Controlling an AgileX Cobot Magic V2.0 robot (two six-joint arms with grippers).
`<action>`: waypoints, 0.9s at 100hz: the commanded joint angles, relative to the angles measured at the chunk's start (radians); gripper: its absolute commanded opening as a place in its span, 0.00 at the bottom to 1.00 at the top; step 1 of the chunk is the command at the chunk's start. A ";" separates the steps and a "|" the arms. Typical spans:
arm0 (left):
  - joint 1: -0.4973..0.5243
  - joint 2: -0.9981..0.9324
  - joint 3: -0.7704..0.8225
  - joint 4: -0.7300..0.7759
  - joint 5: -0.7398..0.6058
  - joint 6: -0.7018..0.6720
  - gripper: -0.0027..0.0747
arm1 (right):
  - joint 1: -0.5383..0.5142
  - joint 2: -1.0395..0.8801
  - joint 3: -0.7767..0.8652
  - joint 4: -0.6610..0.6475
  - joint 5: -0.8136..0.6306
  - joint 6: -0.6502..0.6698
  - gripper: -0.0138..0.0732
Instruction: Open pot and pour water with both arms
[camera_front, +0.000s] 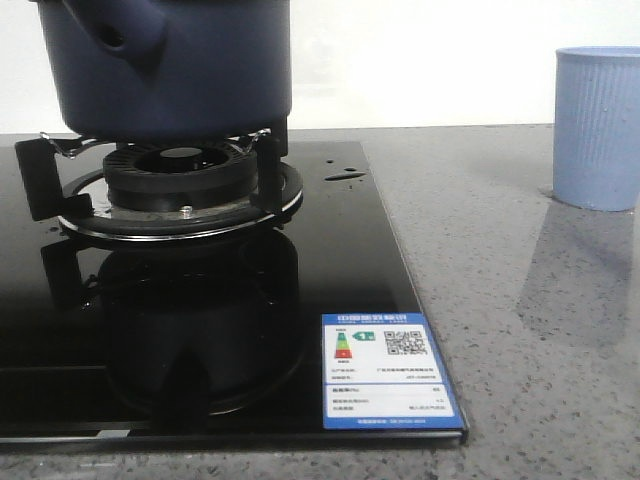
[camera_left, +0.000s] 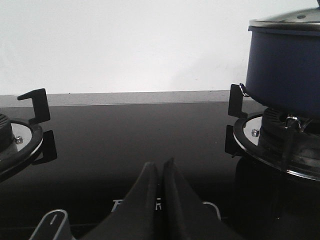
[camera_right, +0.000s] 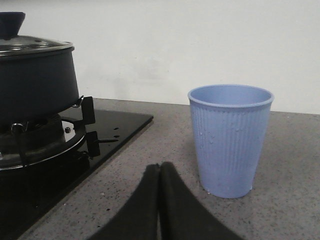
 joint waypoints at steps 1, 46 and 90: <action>0.002 -0.024 0.014 -0.011 -0.079 -0.013 0.01 | 0.019 0.004 -0.025 0.040 -0.028 -0.003 0.09; 0.002 -0.024 0.014 -0.011 -0.079 -0.013 0.01 | 0.286 0.004 -0.033 0.669 0.241 -0.631 0.09; 0.002 -0.024 0.014 -0.011 -0.079 -0.013 0.01 | 0.340 0.004 -0.029 0.676 0.272 -0.673 0.09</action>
